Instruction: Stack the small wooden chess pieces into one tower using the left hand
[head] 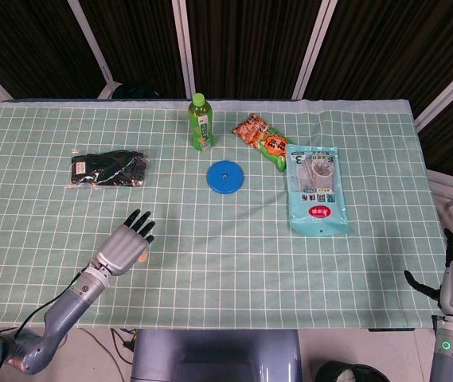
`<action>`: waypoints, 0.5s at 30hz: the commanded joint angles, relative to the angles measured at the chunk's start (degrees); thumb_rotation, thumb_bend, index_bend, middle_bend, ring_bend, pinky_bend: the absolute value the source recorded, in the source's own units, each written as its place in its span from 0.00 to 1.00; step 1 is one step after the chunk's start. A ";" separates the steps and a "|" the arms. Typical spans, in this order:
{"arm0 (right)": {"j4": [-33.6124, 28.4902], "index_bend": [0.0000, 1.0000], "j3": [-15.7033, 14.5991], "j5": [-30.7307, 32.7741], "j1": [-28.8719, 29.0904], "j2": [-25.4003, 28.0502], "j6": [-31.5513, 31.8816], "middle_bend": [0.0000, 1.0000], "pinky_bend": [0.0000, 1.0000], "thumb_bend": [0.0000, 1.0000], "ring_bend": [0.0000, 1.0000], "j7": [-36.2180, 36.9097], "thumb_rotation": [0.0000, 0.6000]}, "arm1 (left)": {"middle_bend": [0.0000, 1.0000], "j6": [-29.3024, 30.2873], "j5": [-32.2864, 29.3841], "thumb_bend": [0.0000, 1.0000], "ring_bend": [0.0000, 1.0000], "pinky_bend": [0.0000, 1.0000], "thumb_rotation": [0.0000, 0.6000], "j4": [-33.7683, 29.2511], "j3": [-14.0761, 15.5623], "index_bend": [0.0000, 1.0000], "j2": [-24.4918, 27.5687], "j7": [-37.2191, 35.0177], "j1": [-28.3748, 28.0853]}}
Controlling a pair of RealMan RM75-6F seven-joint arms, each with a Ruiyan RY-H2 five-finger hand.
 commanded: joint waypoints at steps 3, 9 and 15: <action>0.03 0.06 0.02 0.03 0.02 -0.01 0.02 0.00 0.00 0.25 0.02 -0.05 1.00 | 0.16 0.01 0.05 0.34 0.00 0.10 1.00 0.02 0.09 0.42 -0.04 0.02 -0.04; 0.00 0.06 0.06 0.06 0.00 0.00 0.13 0.00 0.00 0.25 0.02 -0.10 1.00 | 0.16 0.06 0.17 0.34 0.00 0.10 1.00 -0.10 0.14 0.41 -0.09 0.02 -0.10; -0.07 0.06 0.05 0.09 0.00 0.03 0.15 0.00 0.00 0.25 0.02 -0.17 1.00 | 0.16 0.60 0.56 0.34 0.00 0.10 1.00 -0.49 0.08 0.40 0.21 -0.34 0.03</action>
